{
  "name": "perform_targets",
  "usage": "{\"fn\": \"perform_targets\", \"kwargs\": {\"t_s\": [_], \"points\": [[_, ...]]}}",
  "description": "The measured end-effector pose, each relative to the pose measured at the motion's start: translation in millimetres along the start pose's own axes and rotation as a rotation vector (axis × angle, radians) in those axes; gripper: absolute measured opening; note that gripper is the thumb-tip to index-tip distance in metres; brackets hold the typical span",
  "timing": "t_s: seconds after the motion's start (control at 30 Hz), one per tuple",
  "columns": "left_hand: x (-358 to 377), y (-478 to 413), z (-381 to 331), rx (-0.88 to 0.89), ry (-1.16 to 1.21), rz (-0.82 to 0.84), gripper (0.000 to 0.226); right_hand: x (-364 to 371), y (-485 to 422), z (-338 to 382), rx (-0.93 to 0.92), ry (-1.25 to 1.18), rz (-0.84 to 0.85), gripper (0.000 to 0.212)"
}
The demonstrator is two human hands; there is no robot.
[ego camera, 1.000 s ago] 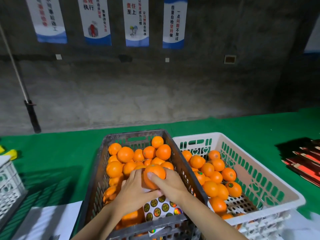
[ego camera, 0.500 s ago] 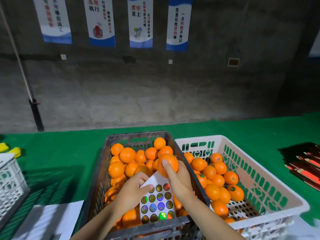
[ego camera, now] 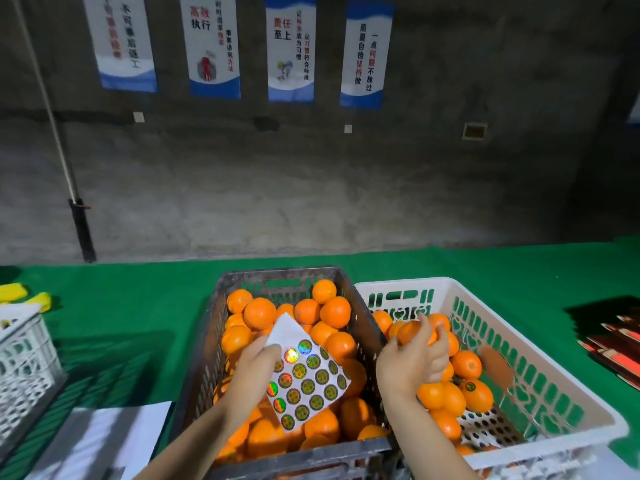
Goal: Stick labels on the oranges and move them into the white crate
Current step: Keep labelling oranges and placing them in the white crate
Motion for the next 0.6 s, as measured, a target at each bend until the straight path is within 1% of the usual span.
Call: {"fn": "perform_targets", "kwargs": {"t_s": [0.1, 0.2, 0.23, 0.3, 0.33, 0.37, 0.4, 0.43, 0.47, 0.53, 0.6], "points": [[3, 3, -1, -0.009, 0.116, 0.049, 0.022, 2, 0, -3, -0.048, 0.142, 0.072, 0.059], [5, 9, -10, 0.062, 0.086, 0.109, 0.047, 3, -1, -4, -0.045, 0.257, 0.106, 0.056], [6, 11, -12, 0.071, 0.093, 0.114, 0.052, 4, -1, -3, -0.065, 0.287, 0.105, 0.052], [5, 12, -14, 0.093, 0.087, 0.103, 0.055, 7, 2, -1, -0.198, 0.278, 0.106, 0.039], [4, 13, -14, 0.106, 0.068, 0.085, 0.054, 9, 5, -1, -0.291, 0.201, 0.129, 0.029], [4, 13, -14, 0.116, 0.062, 0.076, 0.050, 12, 9, 0, -0.355, 0.067, 0.197, 0.020], [4, 13, -14, 0.126, 0.073, 0.075, 0.044, 14, 14, 1, -0.349, -0.078, 0.309, 0.015], [4, 14, -16, 0.134, 0.099, 0.083, 0.035, 17, 20, 4, -0.282, -0.183, 0.456, 0.014], [5, 15, -17, 0.141, 0.125, 0.086, 0.028, 20, 25, 6, -0.196, -0.228, 0.621, 0.017], [3, 14, -18, 0.135, 0.147, 0.050, 0.025, 25, 35, 8, -0.078, -0.186, 0.914, 0.030], [2, 11, -16, 0.108, 0.161, 0.027, 0.026, 28, 43, 6, 0.002, -0.171, 1.135, 0.034]]}}
Point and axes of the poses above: each hand's wrist, its own y-axis away from the middle knuckle, its own x-axis out of the palm, z = x × y, the point moved 2 cm from there along -y, towards the middle knuckle, and after that the axes turned 3 degrees about -y, right-handed, at the moved point
